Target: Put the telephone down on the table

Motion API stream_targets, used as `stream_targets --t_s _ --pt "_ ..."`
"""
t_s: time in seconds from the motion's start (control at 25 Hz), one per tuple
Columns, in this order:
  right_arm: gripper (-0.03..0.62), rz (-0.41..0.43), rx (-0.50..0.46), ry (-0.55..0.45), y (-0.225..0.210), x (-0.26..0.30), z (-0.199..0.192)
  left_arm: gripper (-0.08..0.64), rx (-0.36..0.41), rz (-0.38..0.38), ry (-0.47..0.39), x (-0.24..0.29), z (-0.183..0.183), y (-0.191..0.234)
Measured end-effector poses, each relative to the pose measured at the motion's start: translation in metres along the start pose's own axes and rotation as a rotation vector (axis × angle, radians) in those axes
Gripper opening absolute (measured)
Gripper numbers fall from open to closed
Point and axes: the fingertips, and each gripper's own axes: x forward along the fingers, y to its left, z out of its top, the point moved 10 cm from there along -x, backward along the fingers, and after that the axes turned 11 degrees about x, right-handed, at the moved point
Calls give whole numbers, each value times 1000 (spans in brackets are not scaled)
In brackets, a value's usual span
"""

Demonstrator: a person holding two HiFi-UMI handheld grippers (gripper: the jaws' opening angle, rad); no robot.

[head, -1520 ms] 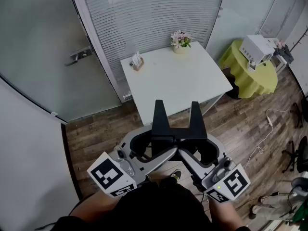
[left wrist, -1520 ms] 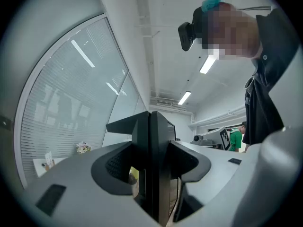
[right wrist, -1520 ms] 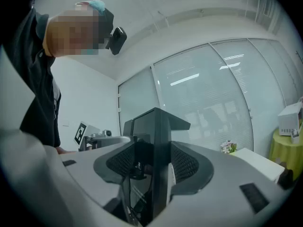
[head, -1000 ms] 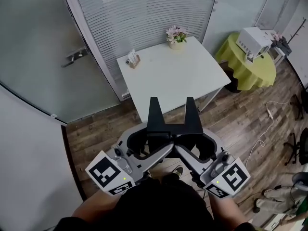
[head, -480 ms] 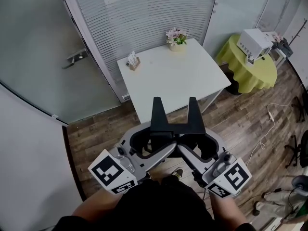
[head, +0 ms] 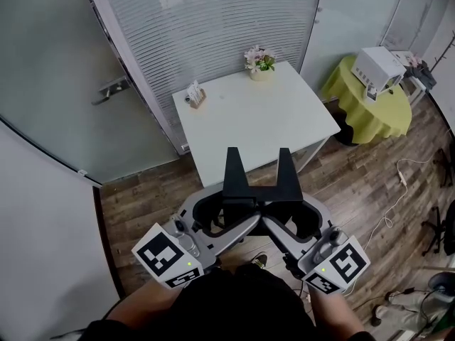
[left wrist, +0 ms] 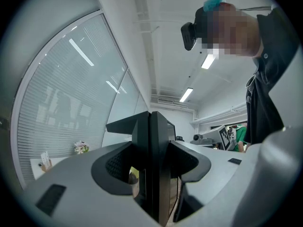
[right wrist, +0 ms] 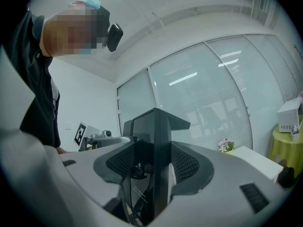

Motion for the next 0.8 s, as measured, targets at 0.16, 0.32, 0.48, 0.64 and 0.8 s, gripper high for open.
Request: stream_targets --t_s 0.16,0.32,0.48,0.64,0.8 --pt "256 12 2 2 -13 -11 5 245 3 13 0 16 0 -8" --pt "256 30 8 3 -30 -24 11 245 3 31 6 34 0 -16" --pt "256 46 17 3 -43 -32 16 245 4 47 15 49 0 -22" --pt "256 65 21 3 -57 -41 19 245 5 66 19 64 -2 -28" --pt "256 78 24 9 -69 -50 22 245 0 80 23 77 -4 -34"
